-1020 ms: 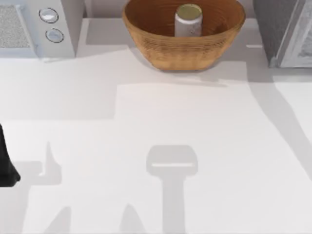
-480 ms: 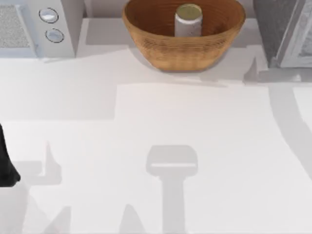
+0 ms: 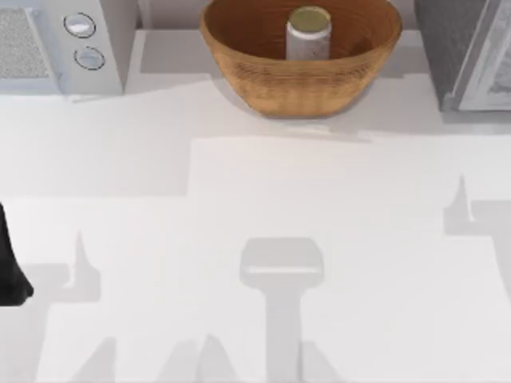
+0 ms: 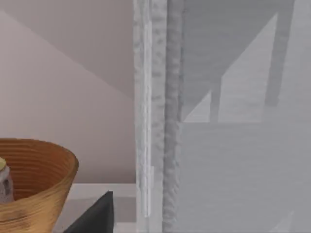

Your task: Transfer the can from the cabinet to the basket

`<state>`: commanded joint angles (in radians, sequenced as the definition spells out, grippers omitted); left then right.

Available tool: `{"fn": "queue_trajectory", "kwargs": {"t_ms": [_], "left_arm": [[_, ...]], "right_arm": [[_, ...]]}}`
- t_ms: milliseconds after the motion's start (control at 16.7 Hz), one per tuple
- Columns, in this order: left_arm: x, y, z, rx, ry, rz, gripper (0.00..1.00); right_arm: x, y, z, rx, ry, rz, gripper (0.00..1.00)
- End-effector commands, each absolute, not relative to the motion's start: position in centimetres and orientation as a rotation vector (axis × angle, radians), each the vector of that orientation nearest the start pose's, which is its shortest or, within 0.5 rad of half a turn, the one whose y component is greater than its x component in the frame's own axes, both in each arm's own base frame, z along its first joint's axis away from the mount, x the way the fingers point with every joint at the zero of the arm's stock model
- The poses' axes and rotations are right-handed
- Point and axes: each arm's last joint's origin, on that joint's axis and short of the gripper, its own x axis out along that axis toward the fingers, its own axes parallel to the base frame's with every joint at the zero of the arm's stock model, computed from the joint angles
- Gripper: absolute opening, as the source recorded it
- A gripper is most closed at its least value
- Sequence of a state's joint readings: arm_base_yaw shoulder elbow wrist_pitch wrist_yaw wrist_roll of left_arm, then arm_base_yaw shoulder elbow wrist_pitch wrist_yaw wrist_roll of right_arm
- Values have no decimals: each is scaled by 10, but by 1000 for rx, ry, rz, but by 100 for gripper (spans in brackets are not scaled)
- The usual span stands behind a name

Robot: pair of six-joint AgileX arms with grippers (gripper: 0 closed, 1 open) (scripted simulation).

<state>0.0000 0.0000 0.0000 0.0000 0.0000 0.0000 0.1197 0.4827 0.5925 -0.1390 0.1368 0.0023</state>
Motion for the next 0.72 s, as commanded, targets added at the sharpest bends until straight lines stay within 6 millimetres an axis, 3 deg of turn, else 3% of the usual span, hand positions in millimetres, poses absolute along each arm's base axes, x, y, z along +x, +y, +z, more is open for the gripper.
{"fn": "queue_trajectory", "kwargs": {"t_ms": [180, 360, 540, 720], "left_arm": [[106, -1, 160, 0, 0, 0, 100], [106, -1, 160, 0, 0, 0, 100], [106, -1, 160, 0, 0, 0, 100], [106, -1, 160, 0, 0, 0, 100]], "right_arm": [[112, 5, 242, -5, 29, -6, 100], [106, 1, 192, -2, 20, -1, 100], [106, -1, 165, 0, 4, 0, 100], [106, -1, 160, 0, 0, 0, 100]]}}
